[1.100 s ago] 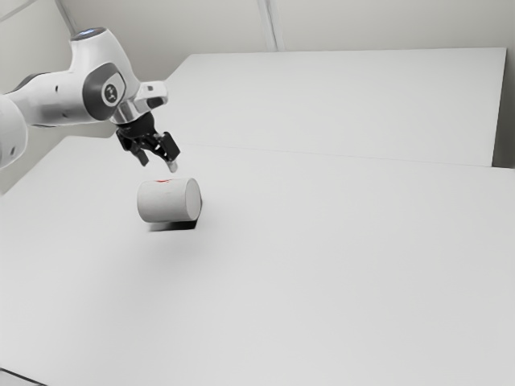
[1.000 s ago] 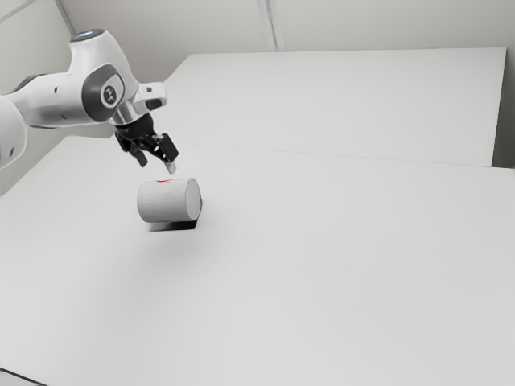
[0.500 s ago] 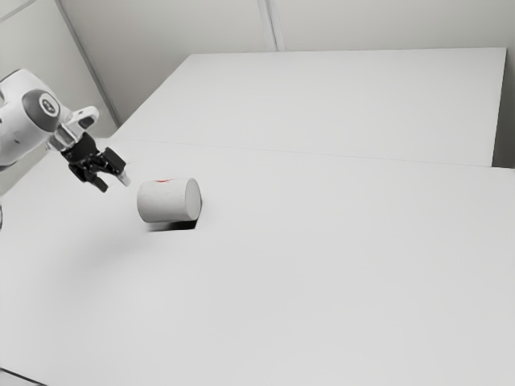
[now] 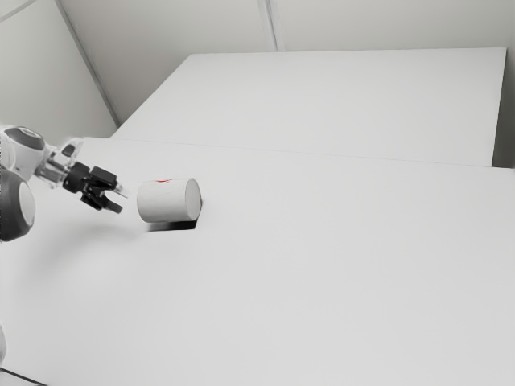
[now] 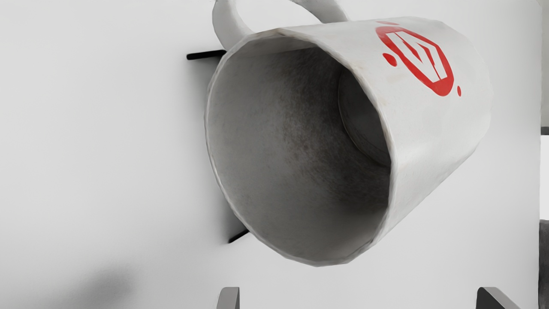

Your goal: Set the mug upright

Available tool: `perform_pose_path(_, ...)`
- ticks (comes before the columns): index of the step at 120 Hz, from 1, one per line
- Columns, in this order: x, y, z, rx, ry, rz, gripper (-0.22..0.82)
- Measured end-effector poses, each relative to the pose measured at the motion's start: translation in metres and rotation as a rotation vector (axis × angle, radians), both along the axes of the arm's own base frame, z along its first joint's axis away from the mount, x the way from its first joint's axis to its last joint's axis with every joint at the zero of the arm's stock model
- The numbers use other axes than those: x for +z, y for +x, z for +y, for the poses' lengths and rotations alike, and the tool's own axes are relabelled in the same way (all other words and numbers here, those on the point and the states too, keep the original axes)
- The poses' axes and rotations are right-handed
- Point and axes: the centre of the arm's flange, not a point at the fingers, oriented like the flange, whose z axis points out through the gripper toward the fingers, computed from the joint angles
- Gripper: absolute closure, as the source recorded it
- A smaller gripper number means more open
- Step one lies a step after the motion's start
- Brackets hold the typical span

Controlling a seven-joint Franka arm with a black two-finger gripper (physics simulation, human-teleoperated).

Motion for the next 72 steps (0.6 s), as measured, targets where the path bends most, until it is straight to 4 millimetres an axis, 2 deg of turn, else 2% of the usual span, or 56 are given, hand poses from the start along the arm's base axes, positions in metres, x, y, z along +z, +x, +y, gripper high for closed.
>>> perform_pose_path(7,-0.011,0.003,-0.004,0.005,-0.053,-0.026,0.0)
perform_pose_path(28,-0.025,0.012,-0.013,0.029,-0.168,-0.121,0.0)
perform_pose_path(72,-0.03,0.02,-0.024,0.055,-0.233,-0.222,0.0)
